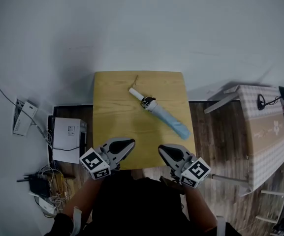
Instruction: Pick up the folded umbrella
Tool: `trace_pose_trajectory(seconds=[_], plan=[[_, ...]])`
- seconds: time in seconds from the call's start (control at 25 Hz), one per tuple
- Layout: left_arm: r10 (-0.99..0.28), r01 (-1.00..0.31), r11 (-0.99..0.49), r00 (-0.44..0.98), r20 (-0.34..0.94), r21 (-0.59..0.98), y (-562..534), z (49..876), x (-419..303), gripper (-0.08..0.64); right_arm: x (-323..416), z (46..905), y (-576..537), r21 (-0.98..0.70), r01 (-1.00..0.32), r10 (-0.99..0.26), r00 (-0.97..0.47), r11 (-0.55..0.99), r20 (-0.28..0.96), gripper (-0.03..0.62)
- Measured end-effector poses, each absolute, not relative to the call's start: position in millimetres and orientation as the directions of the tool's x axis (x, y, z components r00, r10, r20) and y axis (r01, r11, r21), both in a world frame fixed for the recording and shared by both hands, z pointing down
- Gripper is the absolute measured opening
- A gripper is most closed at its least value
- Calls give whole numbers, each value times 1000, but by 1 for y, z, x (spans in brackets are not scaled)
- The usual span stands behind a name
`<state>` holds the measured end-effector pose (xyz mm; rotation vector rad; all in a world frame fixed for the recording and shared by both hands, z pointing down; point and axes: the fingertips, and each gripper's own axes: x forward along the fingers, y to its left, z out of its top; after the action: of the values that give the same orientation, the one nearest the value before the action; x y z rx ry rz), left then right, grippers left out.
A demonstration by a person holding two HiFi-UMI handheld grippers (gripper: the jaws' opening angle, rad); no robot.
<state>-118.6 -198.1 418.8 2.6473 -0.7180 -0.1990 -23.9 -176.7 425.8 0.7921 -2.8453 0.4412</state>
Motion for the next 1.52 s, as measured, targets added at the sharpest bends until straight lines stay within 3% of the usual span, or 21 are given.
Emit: trace_pose_trajectory(seconds=[0.4,0.76,1.24,1.28,1.4,1.52], plan=[[-405,-346,-829,913,-44,438,-244,440,-146,9,-63,434,-224,-249,-609,-542,-789,753,289,20],[-415,-363,-817,909,-21,448,-278,462,-147,9,-46,439,-251,-223,-658,-578,-745,719,334,20],[-426,-426,-781,898,109,456,-309,494,-104,9,12,485,-309,-126,-654,-545,-708,746,449,25],[-421,-426,-780,899,119,458,-310,497,-99,9,17,487,-315,-118,-658,-550,-702,743,452,36],[-409,-427,-770,901,148,474,-317,506,-84,9,28,489,-337,-96,-669,-567,-690,737,450,162],[-405,-431,-760,899,164,486,-326,516,-70,9,39,499,-356,-50,-656,-559,-677,753,479,182]])
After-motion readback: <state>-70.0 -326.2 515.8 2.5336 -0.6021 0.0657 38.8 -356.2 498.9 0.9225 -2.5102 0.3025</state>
